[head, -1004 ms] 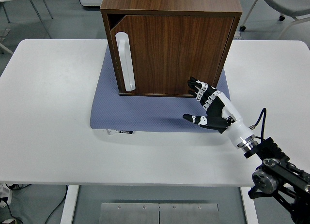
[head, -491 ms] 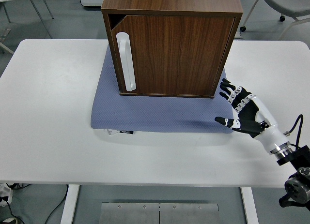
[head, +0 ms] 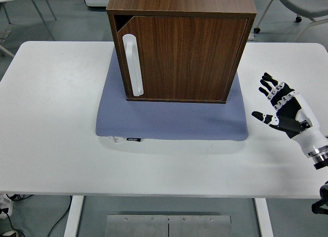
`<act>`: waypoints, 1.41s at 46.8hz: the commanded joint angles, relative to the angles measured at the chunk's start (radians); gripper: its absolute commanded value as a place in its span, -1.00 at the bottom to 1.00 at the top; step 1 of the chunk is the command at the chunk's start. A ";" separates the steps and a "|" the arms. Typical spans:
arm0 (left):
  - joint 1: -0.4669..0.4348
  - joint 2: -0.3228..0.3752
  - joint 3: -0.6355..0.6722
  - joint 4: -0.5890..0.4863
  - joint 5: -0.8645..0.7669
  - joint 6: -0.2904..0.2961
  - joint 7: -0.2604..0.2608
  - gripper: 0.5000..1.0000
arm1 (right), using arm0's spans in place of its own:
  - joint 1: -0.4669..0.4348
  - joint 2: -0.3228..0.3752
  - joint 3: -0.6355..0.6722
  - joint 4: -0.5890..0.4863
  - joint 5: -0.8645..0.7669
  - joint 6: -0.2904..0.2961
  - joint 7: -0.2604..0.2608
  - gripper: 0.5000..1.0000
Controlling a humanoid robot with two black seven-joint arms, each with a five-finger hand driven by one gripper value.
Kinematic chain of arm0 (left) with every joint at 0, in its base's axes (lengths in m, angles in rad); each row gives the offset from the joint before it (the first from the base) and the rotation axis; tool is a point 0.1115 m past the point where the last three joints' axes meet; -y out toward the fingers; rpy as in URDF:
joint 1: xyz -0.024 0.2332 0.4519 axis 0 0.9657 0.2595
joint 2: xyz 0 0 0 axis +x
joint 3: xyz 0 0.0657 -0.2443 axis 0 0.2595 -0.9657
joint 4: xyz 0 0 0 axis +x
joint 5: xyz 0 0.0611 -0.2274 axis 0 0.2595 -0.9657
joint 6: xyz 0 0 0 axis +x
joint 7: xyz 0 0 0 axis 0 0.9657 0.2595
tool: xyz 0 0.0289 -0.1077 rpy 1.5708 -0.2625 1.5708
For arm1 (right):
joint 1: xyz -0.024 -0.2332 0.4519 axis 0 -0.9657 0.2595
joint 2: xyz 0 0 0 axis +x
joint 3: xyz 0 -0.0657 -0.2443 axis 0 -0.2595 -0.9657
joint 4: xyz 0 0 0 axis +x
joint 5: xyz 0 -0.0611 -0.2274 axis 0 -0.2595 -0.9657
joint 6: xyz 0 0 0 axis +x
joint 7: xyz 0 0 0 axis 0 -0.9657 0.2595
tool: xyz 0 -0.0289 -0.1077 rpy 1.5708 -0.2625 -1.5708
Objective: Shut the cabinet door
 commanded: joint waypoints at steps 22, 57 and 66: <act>0.000 0.000 0.000 0.000 0.000 0.000 0.000 1.00 | 0.061 -0.007 0.002 -0.049 0.127 -0.016 0.000 1.00; 0.000 0.000 0.000 0.000 0.000 0.000 0.000 1.00 | 0.129 0.036 -0.009 -0.169 0.170 -0.049 -0.056 1.00; 0.000 0.000 0.000 0.000 0.000 0.000 0.000 1.00 | 0.132 0.042 -0.009 -0.181 0.170 -0.049 -0.056 1.00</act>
